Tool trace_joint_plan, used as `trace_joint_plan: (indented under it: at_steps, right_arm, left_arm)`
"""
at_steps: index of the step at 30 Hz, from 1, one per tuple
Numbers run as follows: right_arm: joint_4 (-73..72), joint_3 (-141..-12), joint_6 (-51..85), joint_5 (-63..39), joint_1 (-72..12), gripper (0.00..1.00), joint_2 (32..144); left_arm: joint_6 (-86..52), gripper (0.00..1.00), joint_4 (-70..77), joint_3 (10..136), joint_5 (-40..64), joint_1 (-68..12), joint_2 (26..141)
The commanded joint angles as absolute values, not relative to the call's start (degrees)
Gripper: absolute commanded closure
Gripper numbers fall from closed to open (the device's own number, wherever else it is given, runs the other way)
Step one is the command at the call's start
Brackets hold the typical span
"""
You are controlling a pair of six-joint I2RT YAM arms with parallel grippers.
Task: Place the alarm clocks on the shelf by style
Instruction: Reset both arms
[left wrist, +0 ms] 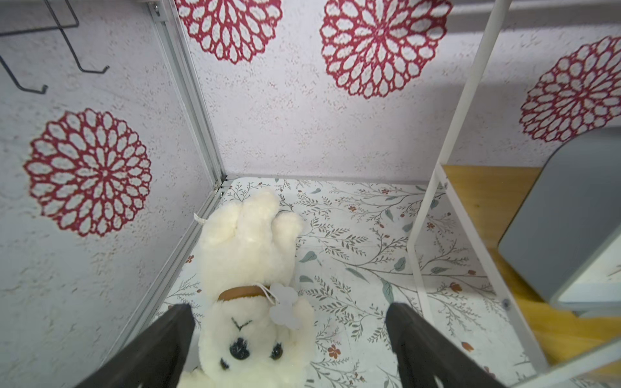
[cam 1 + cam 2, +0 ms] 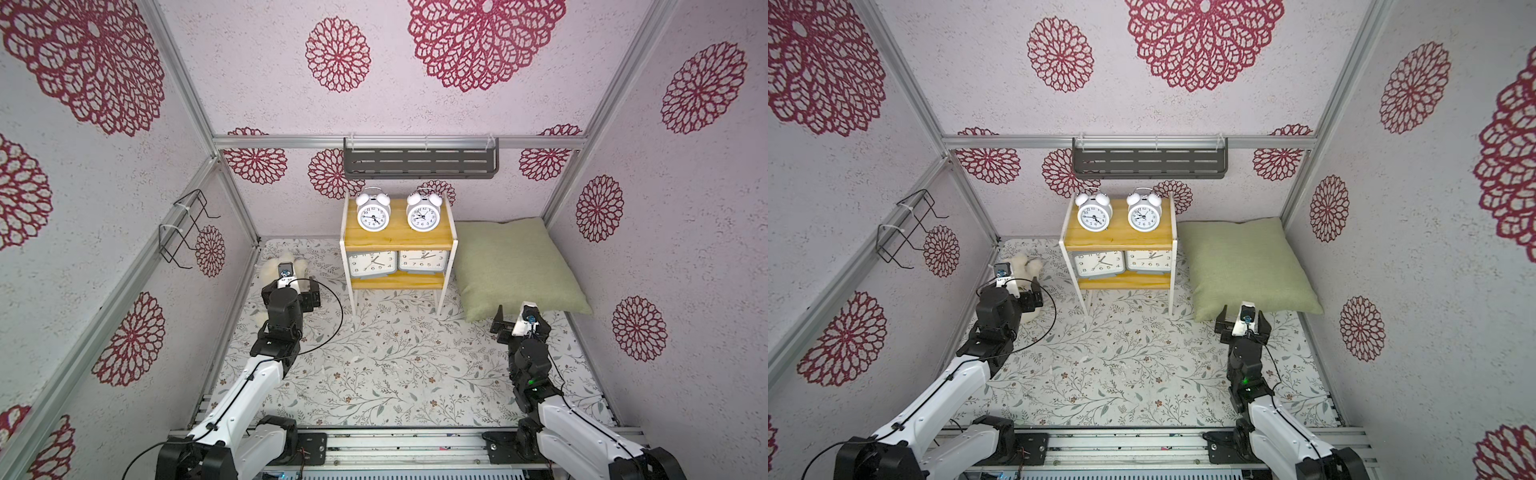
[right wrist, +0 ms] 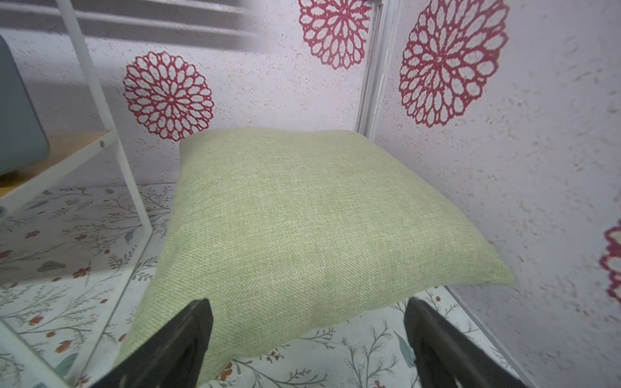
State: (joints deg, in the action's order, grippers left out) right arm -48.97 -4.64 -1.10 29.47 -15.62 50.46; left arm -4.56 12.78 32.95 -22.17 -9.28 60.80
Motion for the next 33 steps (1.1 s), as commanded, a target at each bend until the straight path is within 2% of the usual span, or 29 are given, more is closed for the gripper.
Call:
trace_joint_plan:
  at_steps: [1, 8, 17, 22, 25, 27, 33]
  right_arm:
    - [-58.7, -3.4, -2.2, 26.4, -12.8, 0.02, 52.9]
    - [-66.1, -2.1, -2.3, 17.3, -7.8, 0.01, 60.3]
    - [-76.3, -5.4, -1.1, 9.9, -4.2, 0.01, 74.6]
    - [-82.2, -7.4, -1.0, 6.6, -3.9, 0.01, 83.9]
    - [-88.1, -6.9, -1.2, 6.2, -3.9, 0.01, 88.8]
    - [-83.6, -8.0, -1.2, 6.0, -3.8, 0.01, 87.3]
    - [-84.0, -8.2, -1.1, 6.0, -3.7, 0.01, 87.9]
  left_arm:
    - [-3.1, 0.03, 22.0, 31.0, -22.9, -7.1, 62.9]
    - [-6.8, 0.03, 30.2, 27.2, -7.7, 1.1, 69.4]
    - [-7.2, 0.03, 39.4, 26.7, 2.4, 6.9, 74.4]
    - [-6.3, 0.03, 42.1, 27.0, 4.5, 8.7, 76.2]
    - [-7.1, 0.03, 40.4, 28.5, 5.8, 10.0, 77.3]
    - [-8.1, 0.03, 38.7, 29.8, 7.1, 10.8, 77.9]
    - [-8.1, 0.03, 28.0, 32.6, 7.1, 11.1, 76.9]
